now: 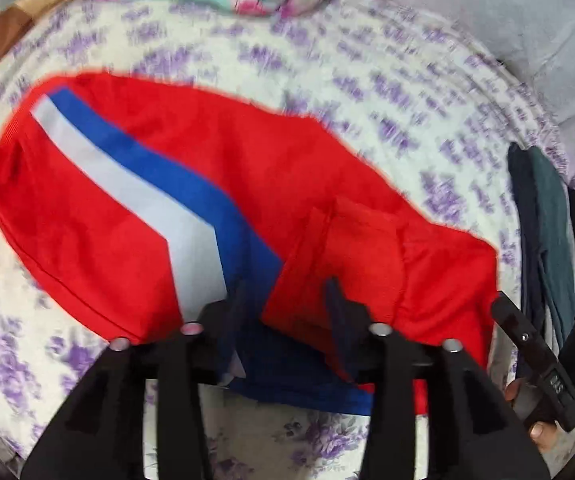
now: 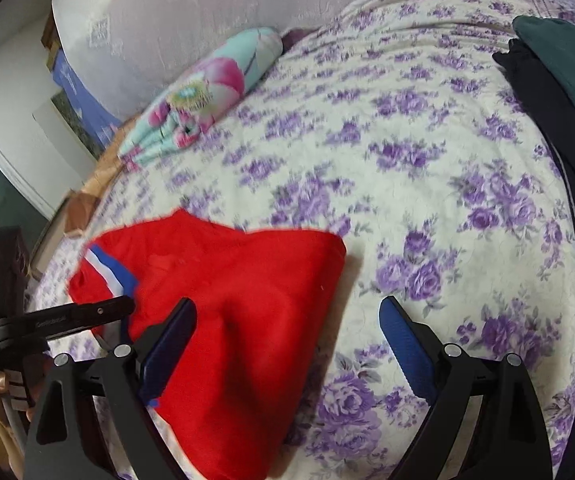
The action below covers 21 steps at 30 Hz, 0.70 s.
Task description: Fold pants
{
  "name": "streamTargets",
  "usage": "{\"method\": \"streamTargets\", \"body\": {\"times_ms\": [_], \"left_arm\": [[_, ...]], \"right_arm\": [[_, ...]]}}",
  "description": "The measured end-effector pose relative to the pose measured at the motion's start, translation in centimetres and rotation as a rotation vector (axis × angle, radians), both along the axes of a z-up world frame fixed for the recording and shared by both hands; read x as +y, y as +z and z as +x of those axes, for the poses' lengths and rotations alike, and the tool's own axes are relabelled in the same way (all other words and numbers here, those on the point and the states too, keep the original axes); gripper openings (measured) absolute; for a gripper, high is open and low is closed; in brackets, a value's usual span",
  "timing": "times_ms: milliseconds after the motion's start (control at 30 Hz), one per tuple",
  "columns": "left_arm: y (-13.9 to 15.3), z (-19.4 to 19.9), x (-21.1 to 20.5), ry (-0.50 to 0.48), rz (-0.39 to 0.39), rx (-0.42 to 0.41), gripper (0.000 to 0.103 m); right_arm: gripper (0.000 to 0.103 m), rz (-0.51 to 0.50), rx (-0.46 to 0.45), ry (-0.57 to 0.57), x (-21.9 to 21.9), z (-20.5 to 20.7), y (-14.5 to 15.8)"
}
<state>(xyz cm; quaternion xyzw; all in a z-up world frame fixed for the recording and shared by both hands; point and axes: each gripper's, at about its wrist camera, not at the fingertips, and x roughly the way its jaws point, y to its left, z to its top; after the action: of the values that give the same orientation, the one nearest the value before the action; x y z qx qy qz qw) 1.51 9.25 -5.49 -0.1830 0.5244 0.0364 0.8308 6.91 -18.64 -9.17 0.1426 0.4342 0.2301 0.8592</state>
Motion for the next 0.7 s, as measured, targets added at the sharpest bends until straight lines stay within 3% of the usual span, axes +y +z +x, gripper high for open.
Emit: {"method": "streamTargets", "body": {"times_ms": [100, 167, 267, 333, 400, 467, 567, 700], "left_arm": [[1.6, -0.5, -0.5, -0.030, 0.034, -0.068, 0.058], [1.6, -0.1, -1.4, -0.065, 0.050, -0.081, 0.059], [-0.3, 1.2, -2.5, -0.106, 0.061, -0.042, 0.059], [-2.1, 2.0, -2.8, -0.095, 0.128, 0.006, 0.065], [-2.6, 2.1, -2.4, -0.073, 0.104, 0.000, 0.067], [-2.0, 2.0, -2.0, -0.074, 0.078, 0.008, 0.066], [0.1, 1.1, -0.8, -0.103, 0.026, -0.018, 0.068], [3.2, -1.4, 3.4, -0.011, 0.008, -0.078, 0.074]], "right_arm": [[0.093, 0.024, -0.037, 0.010, 0.1, -0.5, 0.7], [0.093, 0.042, -0.062, 0.024, 0.3, -0.9, 1.1], [0.093, 0.019, -0.075, 0.063, 1.2, -1.2, 1.3], [0.093, -0.044, -0.069, 0.057, 1.8, -1.2, 0.9], [0.093, -0.088, -0.032, 0.051, 2.1, -0.8, 0.0], [0.093, -0.068, 0.012, 0.055, 2.0, -0.4, -0.6], [0.093, -0.050, 0.008, 0.048, 1.7, -0.4, -0.5], [0.093, -0.027, 0.005, 0.031, 1.1, -0.3, -0.4]]}}
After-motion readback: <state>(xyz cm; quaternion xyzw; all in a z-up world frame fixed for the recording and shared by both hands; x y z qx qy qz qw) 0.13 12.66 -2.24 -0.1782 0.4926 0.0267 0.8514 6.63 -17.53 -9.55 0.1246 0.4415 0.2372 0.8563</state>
